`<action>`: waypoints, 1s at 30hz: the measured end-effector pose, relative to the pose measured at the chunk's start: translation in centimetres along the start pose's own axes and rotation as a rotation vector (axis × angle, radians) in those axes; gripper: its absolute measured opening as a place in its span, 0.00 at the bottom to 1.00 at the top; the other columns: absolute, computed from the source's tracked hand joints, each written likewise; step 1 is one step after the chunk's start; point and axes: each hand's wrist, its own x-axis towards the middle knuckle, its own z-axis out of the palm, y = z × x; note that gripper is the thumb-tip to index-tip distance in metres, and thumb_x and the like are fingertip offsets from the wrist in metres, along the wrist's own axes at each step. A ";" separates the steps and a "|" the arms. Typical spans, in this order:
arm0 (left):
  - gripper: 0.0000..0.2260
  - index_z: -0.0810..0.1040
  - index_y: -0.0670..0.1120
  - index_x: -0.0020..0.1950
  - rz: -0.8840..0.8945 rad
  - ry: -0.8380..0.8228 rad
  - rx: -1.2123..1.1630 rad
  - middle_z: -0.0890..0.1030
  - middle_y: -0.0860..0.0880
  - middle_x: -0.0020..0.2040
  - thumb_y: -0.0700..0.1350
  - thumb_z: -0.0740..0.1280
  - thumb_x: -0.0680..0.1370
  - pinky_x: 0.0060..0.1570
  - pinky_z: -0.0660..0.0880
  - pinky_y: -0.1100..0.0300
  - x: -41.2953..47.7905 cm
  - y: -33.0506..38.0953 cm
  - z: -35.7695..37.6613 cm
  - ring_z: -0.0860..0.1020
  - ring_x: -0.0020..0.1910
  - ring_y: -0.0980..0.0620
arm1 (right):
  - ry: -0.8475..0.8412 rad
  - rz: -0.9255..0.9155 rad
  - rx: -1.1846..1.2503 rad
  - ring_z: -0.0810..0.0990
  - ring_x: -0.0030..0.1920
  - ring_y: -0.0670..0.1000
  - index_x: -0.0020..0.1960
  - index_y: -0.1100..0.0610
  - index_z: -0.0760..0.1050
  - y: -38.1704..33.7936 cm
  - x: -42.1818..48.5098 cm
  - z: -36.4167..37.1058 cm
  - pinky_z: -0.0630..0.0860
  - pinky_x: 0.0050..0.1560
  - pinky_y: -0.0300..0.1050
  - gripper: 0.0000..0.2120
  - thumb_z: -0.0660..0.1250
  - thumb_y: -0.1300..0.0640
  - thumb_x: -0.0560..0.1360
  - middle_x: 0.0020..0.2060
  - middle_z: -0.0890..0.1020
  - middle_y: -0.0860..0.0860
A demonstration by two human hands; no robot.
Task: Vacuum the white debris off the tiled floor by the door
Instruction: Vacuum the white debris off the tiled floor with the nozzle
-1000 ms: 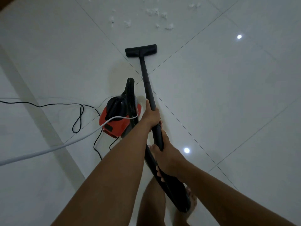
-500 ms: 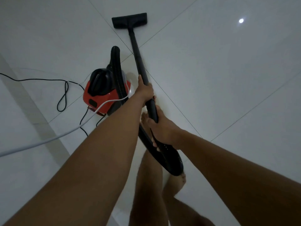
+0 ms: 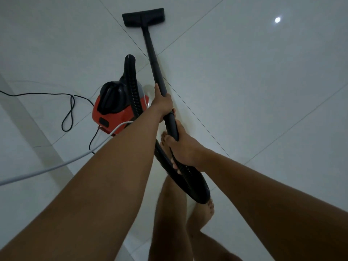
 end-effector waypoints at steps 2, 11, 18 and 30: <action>0.31 0.39 0.65 0.80 -0.003 -0.001 -0.013 0.75 0.44 0.38 0.48 0.55 0.85 0.47 0.81 0.50 0.4 0.6 -0.3 0.74 0.32 0.50 | -0.004 0.006 0.022 0.78 0.24 0.50 0.80 0.34 0.41 -0.5 0.4 -0.2 0.77 0.25 0.42 0.31 0.56 0.47 0.85 0.34 0.80 0.59; 0.30 0.39 0.67 0.79 -0.012 0.010 -0.018 0.75 0.46 0.40 0.49 0.54 0.86 0.39 0.80 0.54 2.5 1.7 -0.2 0.75 0.30 0.51 | 0.006 0.033 0.037 0.79 0.24 0.49 0.79 0.30 0.41 -1.4 2.5 -1.5 0.79 0.27 0.43 0.31 0.56 0.46 0.85 0.35 0.81 0.59; 0.30 0.42 0.67 0.80 -0.020 -0.005 -0.126 0.74 0.46 0.36 0.48 0.56 0.85 0.42 0.80 0.54 1.7 2.7 -0.1 0.74 0.30 0.51 | -0.011 0.035 0.050 0.79 0.25 0.50 0.78 0.29 0.42 -3.2 0.7 -2.0 0.80 0.26 0.43 0.32 0.58 0.48 0.85 0.36 0.80 0.59; 0.31 0.41 0.62 0.81 0.000 -0.038 -0.130 0.74 0.45 0.33 0.45 0.54 0.85 0.36 0.80 0.56 -1.3 4.5 -1.6 0.74 0.30 0.52 | -0.023 0.042 -0.084 0.78 0.26 0.52 0.79 0.32 0.40 -5.9 -1.2 -1.5 0.82 0.33 0.52 0.33 0.56 0.51 0.85 0.35 0.81 0.60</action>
